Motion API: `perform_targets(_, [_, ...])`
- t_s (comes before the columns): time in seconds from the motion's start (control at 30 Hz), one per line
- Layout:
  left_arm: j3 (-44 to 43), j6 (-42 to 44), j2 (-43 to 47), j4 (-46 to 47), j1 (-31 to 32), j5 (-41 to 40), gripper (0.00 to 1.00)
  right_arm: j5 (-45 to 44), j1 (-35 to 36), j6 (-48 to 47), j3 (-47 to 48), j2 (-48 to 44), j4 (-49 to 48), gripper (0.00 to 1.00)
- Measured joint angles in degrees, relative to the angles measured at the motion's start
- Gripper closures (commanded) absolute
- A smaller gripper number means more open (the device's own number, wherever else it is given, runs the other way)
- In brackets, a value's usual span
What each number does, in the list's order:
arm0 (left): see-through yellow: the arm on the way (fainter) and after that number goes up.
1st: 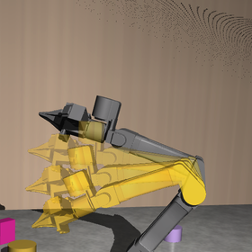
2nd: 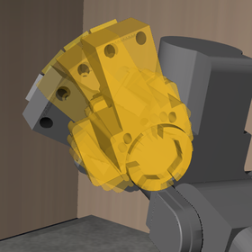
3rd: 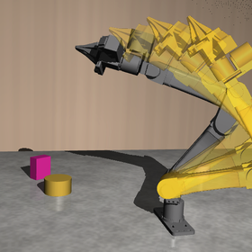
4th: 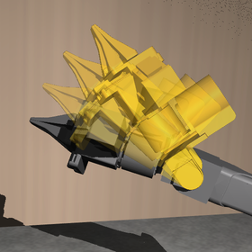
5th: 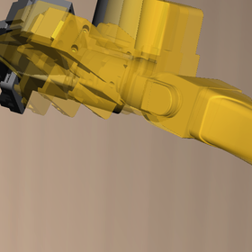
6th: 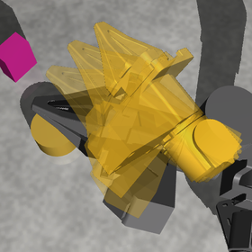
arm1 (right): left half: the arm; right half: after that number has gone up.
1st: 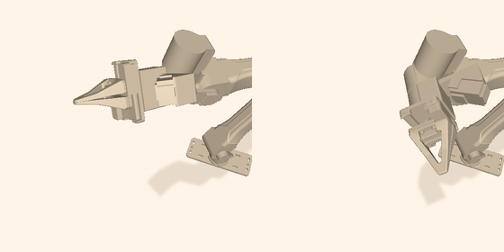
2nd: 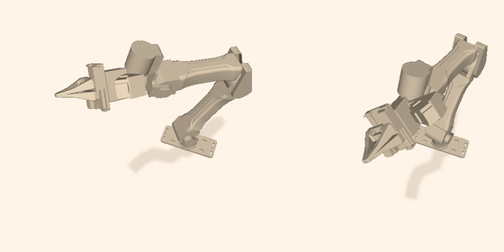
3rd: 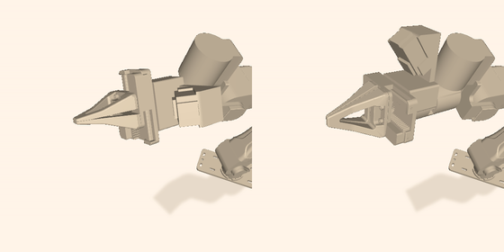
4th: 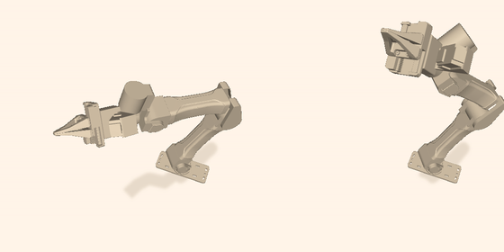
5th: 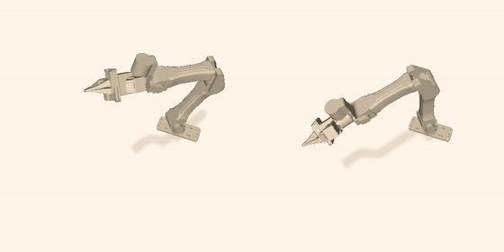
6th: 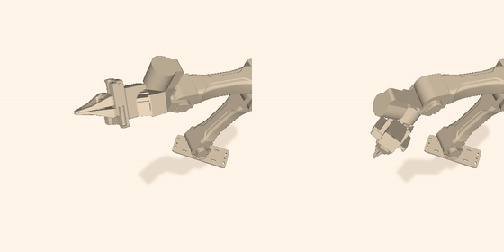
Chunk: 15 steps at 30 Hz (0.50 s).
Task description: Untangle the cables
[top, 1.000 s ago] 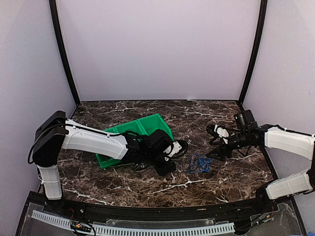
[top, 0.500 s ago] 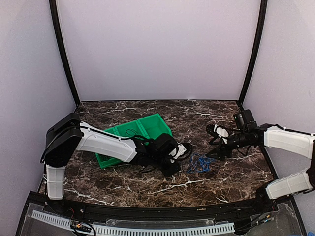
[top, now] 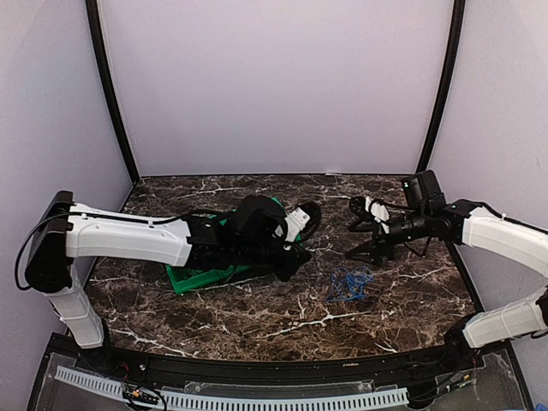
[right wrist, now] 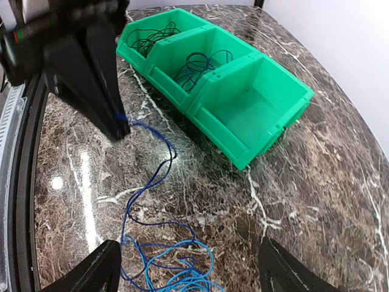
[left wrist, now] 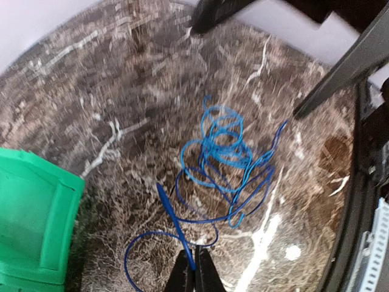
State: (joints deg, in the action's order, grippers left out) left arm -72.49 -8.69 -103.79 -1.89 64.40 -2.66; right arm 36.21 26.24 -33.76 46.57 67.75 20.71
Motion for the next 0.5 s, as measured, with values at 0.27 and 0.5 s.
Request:
perform_targets(0.27, [2.6, -4.22, 16.81, 4.74, 0.0, -3.85, 1.0, -1.22, 7.61, 0.0, 2.34, 6.82, 0.09, 0.15])
perform_targets(0.5, [4.44, -6.43, 20.55, 4.68, 0.0, -6.69, 1.0, -0.79, 12.41, 1.36, 8.15, 14.75, -2.73, 0.15])
